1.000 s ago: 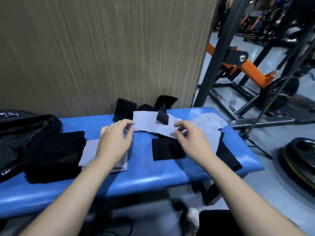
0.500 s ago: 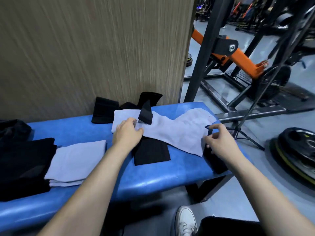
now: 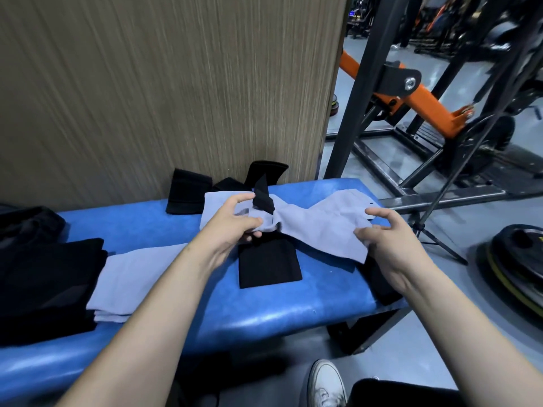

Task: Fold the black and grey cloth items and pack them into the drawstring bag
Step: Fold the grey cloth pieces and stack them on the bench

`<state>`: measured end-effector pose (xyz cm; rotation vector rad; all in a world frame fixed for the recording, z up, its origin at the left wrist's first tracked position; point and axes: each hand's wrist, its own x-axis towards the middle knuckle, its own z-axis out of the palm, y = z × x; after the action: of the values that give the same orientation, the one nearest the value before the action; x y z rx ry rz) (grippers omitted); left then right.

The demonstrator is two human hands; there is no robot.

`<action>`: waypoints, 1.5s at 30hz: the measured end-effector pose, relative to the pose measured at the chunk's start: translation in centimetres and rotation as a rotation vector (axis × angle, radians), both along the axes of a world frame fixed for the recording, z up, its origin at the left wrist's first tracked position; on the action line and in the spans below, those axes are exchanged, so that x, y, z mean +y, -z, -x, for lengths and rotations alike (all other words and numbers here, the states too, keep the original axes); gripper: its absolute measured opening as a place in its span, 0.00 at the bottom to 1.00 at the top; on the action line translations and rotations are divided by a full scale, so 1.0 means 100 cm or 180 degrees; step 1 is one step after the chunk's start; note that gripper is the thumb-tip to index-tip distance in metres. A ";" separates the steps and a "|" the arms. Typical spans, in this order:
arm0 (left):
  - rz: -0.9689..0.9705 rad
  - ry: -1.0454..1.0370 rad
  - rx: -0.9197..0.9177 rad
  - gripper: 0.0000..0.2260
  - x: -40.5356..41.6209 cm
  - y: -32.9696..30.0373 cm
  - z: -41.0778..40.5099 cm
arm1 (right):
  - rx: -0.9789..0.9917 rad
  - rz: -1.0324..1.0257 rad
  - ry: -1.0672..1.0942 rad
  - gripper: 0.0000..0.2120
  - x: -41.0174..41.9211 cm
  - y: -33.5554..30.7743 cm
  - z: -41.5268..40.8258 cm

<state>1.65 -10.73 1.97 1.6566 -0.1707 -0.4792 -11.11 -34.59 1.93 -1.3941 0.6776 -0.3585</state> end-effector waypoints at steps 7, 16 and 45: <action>-0.0178 0.0379 -0.0166 0.22 0.029 -0.016 0.022 | -0.0137 -0.0488 -0.0506 0.17 0.002 -0.026 0.014; -0.0229 0.0280 -0.0597 0.28 0.088 -0.019 0.048 | 0.0231 0.0591 -0.0964 0.17 0.021 -0.021 0.009; -0.1297 -0.0034 -0.1145 0.24 0.085 0.020 0.064 | 0.0822 0.2290 -0.0322 0.24 0.033 0.003 0.008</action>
<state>-4.73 -2.25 0.01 2.1366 -0.3468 -0.2094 -11.94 -31.34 1.60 -2.1789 0.7155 -0.3607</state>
